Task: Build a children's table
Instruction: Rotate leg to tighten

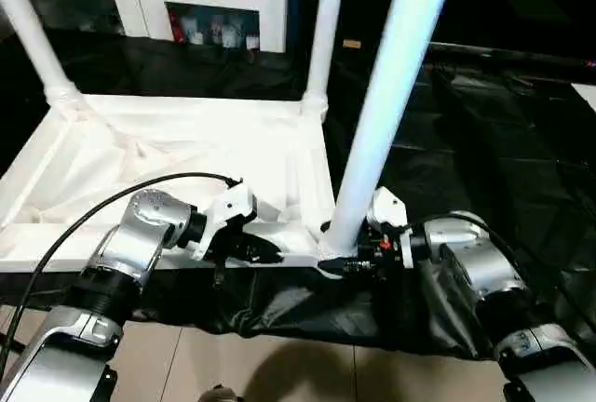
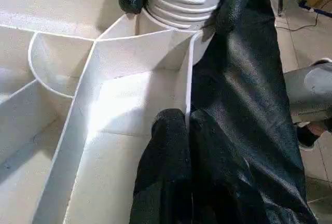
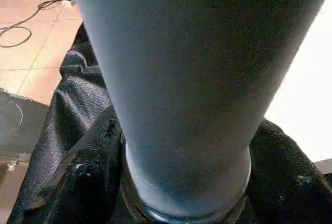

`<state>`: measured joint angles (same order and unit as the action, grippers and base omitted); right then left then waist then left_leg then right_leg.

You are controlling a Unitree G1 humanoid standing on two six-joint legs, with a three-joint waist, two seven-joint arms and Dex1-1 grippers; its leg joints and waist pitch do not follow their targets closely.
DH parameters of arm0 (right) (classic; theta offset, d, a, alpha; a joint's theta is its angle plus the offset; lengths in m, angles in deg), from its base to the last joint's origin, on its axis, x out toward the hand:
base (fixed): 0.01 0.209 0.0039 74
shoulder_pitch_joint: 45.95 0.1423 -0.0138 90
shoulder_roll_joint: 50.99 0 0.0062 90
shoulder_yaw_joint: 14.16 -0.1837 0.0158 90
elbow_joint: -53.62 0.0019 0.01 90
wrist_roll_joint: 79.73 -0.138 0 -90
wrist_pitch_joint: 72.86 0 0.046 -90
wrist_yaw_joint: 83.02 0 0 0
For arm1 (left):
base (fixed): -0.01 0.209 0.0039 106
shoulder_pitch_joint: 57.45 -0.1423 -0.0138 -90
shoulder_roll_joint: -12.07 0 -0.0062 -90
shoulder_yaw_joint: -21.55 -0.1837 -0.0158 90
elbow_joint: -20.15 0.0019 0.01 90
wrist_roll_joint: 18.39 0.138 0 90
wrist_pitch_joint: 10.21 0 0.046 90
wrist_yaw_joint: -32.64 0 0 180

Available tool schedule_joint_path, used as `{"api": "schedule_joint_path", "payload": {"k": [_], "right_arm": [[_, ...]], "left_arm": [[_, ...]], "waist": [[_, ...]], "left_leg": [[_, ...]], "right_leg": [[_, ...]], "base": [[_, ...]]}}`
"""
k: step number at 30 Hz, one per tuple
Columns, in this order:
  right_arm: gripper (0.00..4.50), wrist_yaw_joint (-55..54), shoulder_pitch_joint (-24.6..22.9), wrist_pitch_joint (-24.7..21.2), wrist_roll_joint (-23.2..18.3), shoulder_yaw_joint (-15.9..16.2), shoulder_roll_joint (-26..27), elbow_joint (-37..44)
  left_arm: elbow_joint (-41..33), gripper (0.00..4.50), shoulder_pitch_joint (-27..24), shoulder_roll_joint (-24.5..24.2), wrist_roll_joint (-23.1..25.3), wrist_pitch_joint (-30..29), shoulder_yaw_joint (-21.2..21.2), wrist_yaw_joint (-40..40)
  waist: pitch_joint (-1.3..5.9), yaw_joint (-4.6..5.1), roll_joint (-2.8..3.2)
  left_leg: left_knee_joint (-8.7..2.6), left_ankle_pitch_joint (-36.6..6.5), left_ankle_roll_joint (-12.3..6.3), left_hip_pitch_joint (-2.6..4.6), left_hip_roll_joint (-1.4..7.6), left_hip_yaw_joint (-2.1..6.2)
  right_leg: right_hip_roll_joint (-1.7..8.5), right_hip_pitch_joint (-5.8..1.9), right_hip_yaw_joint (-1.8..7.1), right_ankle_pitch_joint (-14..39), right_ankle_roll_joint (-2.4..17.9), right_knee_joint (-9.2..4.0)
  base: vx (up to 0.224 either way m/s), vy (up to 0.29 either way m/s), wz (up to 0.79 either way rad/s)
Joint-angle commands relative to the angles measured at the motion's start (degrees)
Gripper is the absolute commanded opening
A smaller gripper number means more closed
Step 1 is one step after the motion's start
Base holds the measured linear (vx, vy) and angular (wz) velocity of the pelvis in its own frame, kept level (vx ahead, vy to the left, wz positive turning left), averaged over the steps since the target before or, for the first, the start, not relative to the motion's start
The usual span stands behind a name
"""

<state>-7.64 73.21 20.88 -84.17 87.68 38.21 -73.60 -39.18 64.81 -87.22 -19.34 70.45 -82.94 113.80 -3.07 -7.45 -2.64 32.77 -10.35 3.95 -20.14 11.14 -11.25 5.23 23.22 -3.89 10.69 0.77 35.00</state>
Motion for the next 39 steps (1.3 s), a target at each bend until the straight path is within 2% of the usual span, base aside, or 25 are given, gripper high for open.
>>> {"api": "schedule_joint_path", "payload": {"k": [1,4,6,7,8,9,11,12,15,16,17,18,19,20,21,24,29,30,31,32,34,35,36,37,39], "right_arm": [[2.83,2.46,-2.26,-1.45,0.52,4.95,2.62,0.4],[2.77,-2.6,-2.57,-1.47,0.7,3.71,4.34,-0.48],[2.76,-6.51,-2.54,-1.63,1.19,2.65,5.52,-1.35],[2.76,-16.02,-1.71,-1.29,2.33,0.21,8.26,-4.33],[2.75,-18.02,-1.53,-1.31,2.58,-0.29,8.82,-4.95],[2.75,-23.54,-0.96,-1.7,3.0,-1.62,10.48,-6.7],[2.74,-28.03,-0.52,-2.03,3.2,-2.68,11.95,-8.02],[2.74,-33.55,0.16,-2.38,3.08,-4.11,13.9,-9.68],[2.74,-41.62,1.72,-3.81,2.44,-6.15,17.11,-12.39],[2.74,-43.15,2.12,-4.23,2.26,-6.5,17.87,-12.96],[2.74,-44.48,2.64,-4.54,2.27,-6.61,18.7,-13.48],[3.09,-45.57,3.16,-4.57,2.41,-6.82,19.61,-13.97],[3.09,-45.69,3.26,-4.49,2.45,-6.91,19.8,-14.05],[3.3,-45.9,3.56,-4.25,2.34,-7.25,20.32,-14.1],[3.44,-46.41,3.85,-3.81,2.41,-7.52,20.66,-14.19],[3.66,-44.63,4.19,-3.9,1.51,-8.09,20.16,-13.31],[4.2,-40.4,3.66,-3.0,1.99,-6.91,16.52,-11.95],[4.28,-39.52,3.66,-2.4,2.55,-6.59,15.48,-11.84],[4.35,-38.25,3.61,-1.79,2.96,-6.24,14.56,-11.66],[4.44,-36.79,3.54,-1.36,3.2,-5.99,13.54,-11.43],[4.44,-32.61,3.29,-0.65,3.23,-5.59,11.7,-10.67],[4.44,-31.78,3.24,-0.53,3.18,-5.48,11.39,-10.5],[4.44,-28.61,2.88,-0.31,2.83,-4.97,10.25,-9.52],[4.44,-26.47,2.62,-0.19,2.57,-4.61,9.48,-8.82],[4.44,-21.55,2.1,-0.63,1.67,-3.99,7.88,-7.22]], "left_arm": [[-1.35,0.0,1.99,2.17,-1.78,1.05,1.25,-3.51],[-0.85,0.0,1.71,3.24,-1.04,1.67,1.4,-6.29],[-0.79,0.0,1.62,3.96,-0.65,1.56,1.49,-8.31],[-0.55,0.0,1.85,5.6,0.6,0.47,1.7,-12.88],[-0.47,0.0,1.91,6.0,0.83,0.2,1.81,-13.91],[-0.54,0.0,2.01,7.35,1.4,-0.59,1.98,-16.67],[-0.8,0.0,1.98,8.6,1.97,-1.19,1.94,-18.97],[-1.27,0.0,1.83,9.99,3.04,-1.9,1.31,-21.25],[-1.5,0.0,2.07,12.81,5.15,-3.81,0.44,-26.66],[-1.41,0.0,2.22,13.73,5.14,-4.51,0.57,-27.99],[-1.01,0.0,2.45,14.67,5.32,-4.91,0.75,-29.74],[-0.69,0.0,2.59,15.37,5.59,-5.06,0.8,-31.09],[-0.66,0.0,2.6,15.44,5.65,-5.05,0.76,-31.19],[-0.69,0.0,2.53,15.62,5.67,-5.02,0.68,-31.22],[-0.86,0.0,2.37,15.73,5.65,-5.03,0.69,-30.95],[-1.85,0.0,1.89,15.22,5.34,-5.3,0.45,-28.97],[-3.44,0.0,1.16,13.26,4.93,-5.65,0.25,-26.09],[-3.76,0.0,0.93,12.55,4.65,-5.19,0.13,-24.79],[-4.21,0.0,0.6,11.85,4.0,-4.32,-0.08,-22.75],[-4.92,0.0,0.16,10.96,3.29,-4.28,-0.36,-20.43],[-5.78,0.0,-0.47,9.26,2.51,-3.23,-0.97,-16.75],[-5.84,0.0,-0.54,9.0,2.43,-2.89,-1.06,-16.23],[-6.01,0.0,-0.63,8.13,2.22,-2.75,-1.24,-14.72],[-6.14,0.0,-0.69,7.56,2.07,-2.78,-1.34,-13.72],[-5.96,0.0,-0.67,6.55,1.77,-1.72,-1.26,-11.98]], "waist": [[3.42,0.11,0.22],[3.36,0.1,0.26],[3.09,0.41,0.2],[3.09,0.52,0.28],[3.0,0.92,0.29],[3.02,1.34,0.19],[3.09,1.75,0.17],[3.06,1.99,0.15],[3.09,2.46,-0.11],[3.18,2.47,-0.04],[3.14,2.46,0.35],[3.18,2.58,0.15],[3.24,2.52,0.29],[3.35,2.49,0.68],[3.41,2.61,0.5],[3.47,2.52,0.77],[3.49,2.49,0.78],[3.49,2.53,1.24],[3.51,2.55,1.06],[3.6,2.55,1.17],[3.76,2.62,1.24],[3.8,2.57,1.21],[3.75,2.51,1.55],[3.72,2.52,1.42],[3.57,2.25,1.63]], "left_leg": [[-3.82,-12.19,-2.01,0.45,2.61,0.81],[-3.87,-12.57,-1.75,0.44,2.56,0.83],[-4.2,-15.33,-0.58,0.6,2.56,1.01],[-4.29,-15.99,-0.18,0.65,2.53,1.14],[-4.45,-17.3,1.0,0.81,2.49,1.3],[-4.52,-18.18,1.61,0.79,2.47,1.48],[-4.54,-18.62,1.76,0.81,2.41,1.61],[-4.54,-18.59,1.65,0.84,2.41,1.53],[-4.56,-18.88,1.39,0.72,2.35,1.56],[-4.49,-18.55,1.27,0.74,2.33,1.52],[-4.5,-18.32,1.22,0.72,2.3,1.5],[-4.51,-18.08,1.19,0.55,2.28,1.49],[-4.51,-17.96,1.13,0.6,2.23,1.49],[-4.44,-17.58,1.0,0.6,2.25,1.46],[-4.43,-17.09,0.8,0.35,2.18,1.36],[-4.41,-16.84,0.37,0.43,2.18,1.33],[-4.4,-16.95,0.09,0.42,2.23,1.31],[-4.38,-16.67,0.1,0.45,2.21,1.3],[-4.35,-16.41,0.06,0.41,2.22,1.28],[-4.29,-16.08,-0.06,0.33,2.18,1.29],[-3.91,-13.05,-1.44,0.29,2.1,1.03],[-3.78,-12.71,-1.8,0.24,2.09,0.95],[-3.79,-11.92,-2.23,0.13,2.07,0.99],[-3.8,-11.79,-2.44,0.15,2.1,0.97],[-3.74,-12.06,-2.94,0.14,2.21,0.84]], "right_leg": [[3.51,-2.66,2.75,11.42,12.97,-3.84],[3.47,-2.63,2.76,11.77,12.75,-3.9],[3.65,-2.39,2.83,16.27,11.65,-4.45],[3.78,-2.43,2.82,17.76,11.25,-4.6],[3.86,-2.13,2.83,20.43,10.56,-4.93],[3.91,-2.21,2.8,22.49,9.74,-5.06],[3.9,-2.17,2.76,23.85,8.94,-5.3],[3.84,-1.94,2.9,23.17,8.98,-5.37],[3.72,-1.97,2.81,23.03,8.71,-5.37],[3.74,-1.94,2.87,22.63,8.77,-5.29],[3.67,-1.9,2.92,21.92,8.79,-5.38],[3.52,-2.03,2.88,20.88,8.8,-5.25],[3.47,-2.07,2.84,20.41,8.86,-5.21],[3.49,-2.04,2.92,18.56,9.18,-5.05],[3.31,-2.21,2.91,16.49,9.47,-4.91],[3.29,-2.32,2.87,14.63,10.14,-4.75],[3.32,-2.46,2.86,14.21,10.53,-4.72],[3.24,-2.45,2.84,13.07,10.9,-4.65],[3.21,-2.52,2.81,12.4,11.06,-4.62],[3.23,-2.62,2.81,11.52,11.27,-4.45],[3.11,-2.82,2.82,5.52,13.5,-3.89],[3.14,-2.92,2.84,4.63,13.95,-3.75],[3.12,-3.07,2.79,3.34,14.56,-3.56],[3.08,-3.09,2.74,3.3,14.66,-3.64],[2.97,-3.21,2.68,3.88,14.92,-3.66]], "base": [[0.0,0.0,0.0],[0.0,0.0,0.0],[0.0,0.0,0.0],[0.0,0.0,0.0],[0.0,0.0,0.0],[0.0,0.0,0.0],[0.0,0.0,0.0],[0.0,0.0,0.0],[0.0,0.0,0.0],[0.0,0.0,0.0],[0.0,0.0,0.0],[0.0,0.0,0.0],[0.0,0.0,0.0],[0.0,0.0,0.0],[0.0,0.0,0.0],[0.0,0.0,0.0],[0.0,0.0,0.0],[0.0,0.0,0.0],[0.0,0.0,0.0],[0.0,0.0,0.0],[0.0,0.0,0.0],[0.0,0.0,0.0],[0.0,0.0,0.0],[0.0,0.0,0.0],[0.0,0.0,0.0]]}}
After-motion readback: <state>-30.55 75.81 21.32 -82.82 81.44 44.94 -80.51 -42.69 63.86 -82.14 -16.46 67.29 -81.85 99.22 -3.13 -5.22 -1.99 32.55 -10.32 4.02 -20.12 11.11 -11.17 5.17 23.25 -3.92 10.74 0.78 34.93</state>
